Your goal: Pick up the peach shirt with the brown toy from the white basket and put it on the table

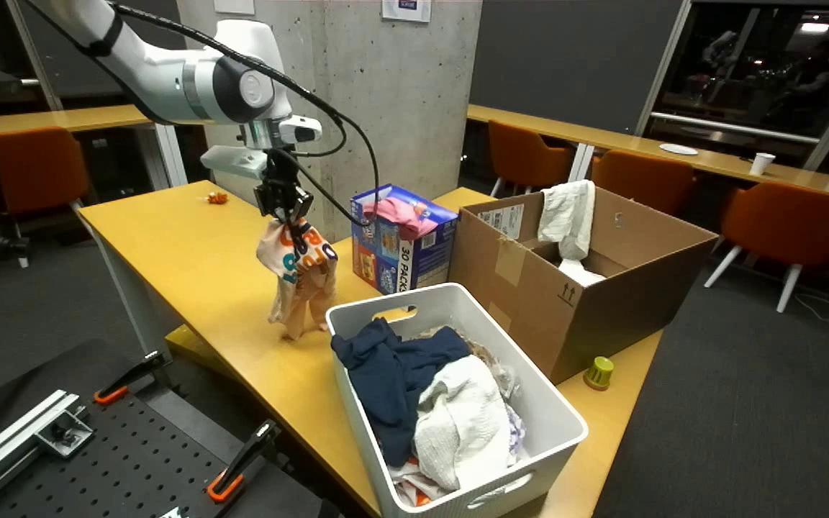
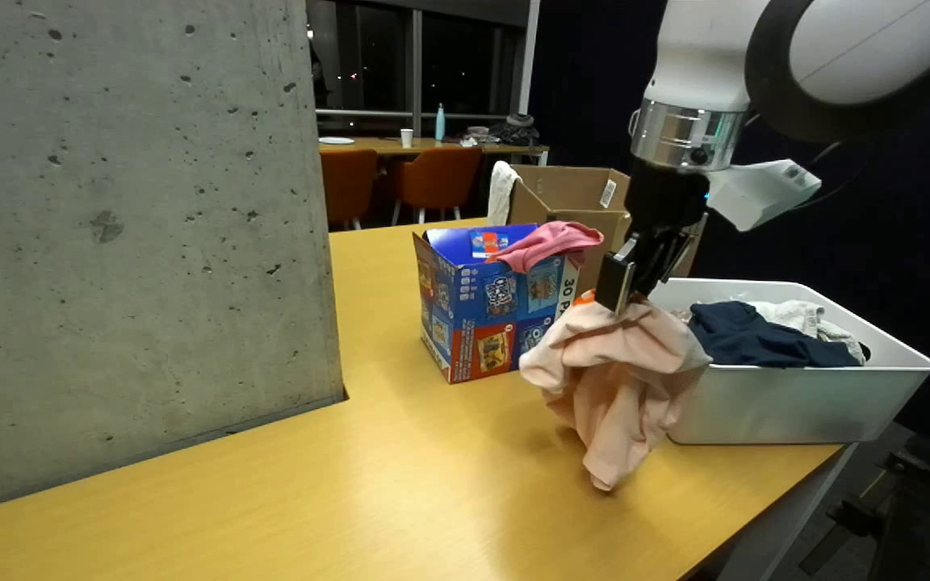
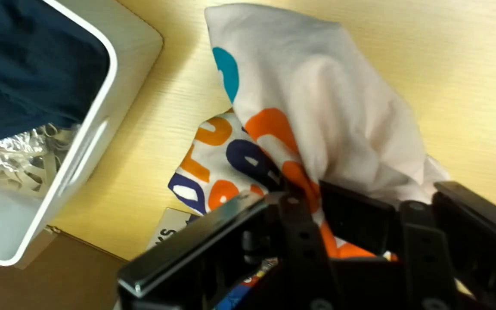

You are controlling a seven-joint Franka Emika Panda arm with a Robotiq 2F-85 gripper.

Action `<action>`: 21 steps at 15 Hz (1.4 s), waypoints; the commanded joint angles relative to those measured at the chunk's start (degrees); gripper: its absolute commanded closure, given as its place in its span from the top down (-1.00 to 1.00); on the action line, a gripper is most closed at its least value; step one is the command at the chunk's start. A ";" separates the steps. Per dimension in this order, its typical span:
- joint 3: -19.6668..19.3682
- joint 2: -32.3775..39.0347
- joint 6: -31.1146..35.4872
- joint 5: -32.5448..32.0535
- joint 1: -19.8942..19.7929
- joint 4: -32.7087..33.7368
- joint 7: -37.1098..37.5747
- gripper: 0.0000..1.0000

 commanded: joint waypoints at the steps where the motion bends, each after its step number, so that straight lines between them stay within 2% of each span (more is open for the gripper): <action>1: 1.30 4.69 1.99 1.92 1.33 5.32 -2.73 -0.96; 5: 3.99 6.72 1.10 4.45 2.73 8.74 -5.92 -0.96; 6: 4.24 7.40 1.08 4.69 3.03 9.70 -6.39 -0.85; 7: 4.27 7.70 0.77 4.61 3.38 10.46 -6.45 -0.34; 8: 4.28 8.00 0.56 4.68 3.59 11.13 -6.54 -0.33; 9: 4.23 8.25 0.50 4.70 3.68 11.70 -6.78 -0.24; 13: 3.13 7.93 -0.93 4.87 3.04 12.65 -6.19 0.36; 17: 0.59 4.27 -4.33 4.50 1.05 10.42 -5.21 0.93; 18: -0.46 2.77 -5.40 3.95 0.52 9.34 -4.66 1.00; 21: -3.50 -2.01 -10.39 3.30 -1.81 6.44 -3.48 1.00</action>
